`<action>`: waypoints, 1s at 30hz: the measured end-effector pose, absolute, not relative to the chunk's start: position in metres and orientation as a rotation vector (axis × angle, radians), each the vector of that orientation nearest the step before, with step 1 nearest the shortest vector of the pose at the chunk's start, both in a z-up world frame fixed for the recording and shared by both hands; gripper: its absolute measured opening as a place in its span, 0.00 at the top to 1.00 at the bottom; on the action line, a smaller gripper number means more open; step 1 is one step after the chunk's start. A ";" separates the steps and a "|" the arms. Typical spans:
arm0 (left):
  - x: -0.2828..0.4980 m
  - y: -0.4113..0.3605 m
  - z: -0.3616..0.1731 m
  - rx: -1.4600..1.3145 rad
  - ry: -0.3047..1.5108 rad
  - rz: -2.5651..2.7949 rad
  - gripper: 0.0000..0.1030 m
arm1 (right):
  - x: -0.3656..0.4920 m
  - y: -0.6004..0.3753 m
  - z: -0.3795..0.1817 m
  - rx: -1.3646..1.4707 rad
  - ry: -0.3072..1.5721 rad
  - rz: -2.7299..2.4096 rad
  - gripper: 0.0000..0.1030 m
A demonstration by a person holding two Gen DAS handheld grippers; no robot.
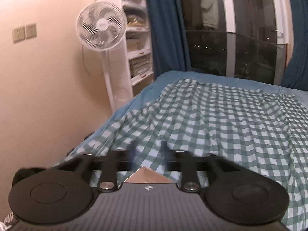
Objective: Organize jewelry
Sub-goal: 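Carry the silver chain with the right tool and drop it into the box, then reach the right tool to the bead watch bracelet and grasp its watch face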
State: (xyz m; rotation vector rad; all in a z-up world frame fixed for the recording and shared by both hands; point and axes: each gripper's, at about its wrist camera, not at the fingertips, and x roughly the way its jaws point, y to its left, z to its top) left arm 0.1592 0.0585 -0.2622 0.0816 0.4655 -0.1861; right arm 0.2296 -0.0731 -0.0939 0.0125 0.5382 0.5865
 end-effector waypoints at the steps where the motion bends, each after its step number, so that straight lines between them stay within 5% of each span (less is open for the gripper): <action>1: 0.160 0.058 -0.263 0.085 0.468 -0.184 0.46 | 0.229 -0.078 -0.095 0.008 0.536 0.573 0.00; 17: 0.171 0.063 -0.274 0.081 0.509 -0.144 0.46 | 0.268 -0.129 -0.293 -0.045 0.897 0.376 0.00; 30: 0.188 0.069 -0.280 0.037 0.546 -0.130 0.46 | 0.317 -0.116 -0.354 -0.111 0.950 0.390 0.00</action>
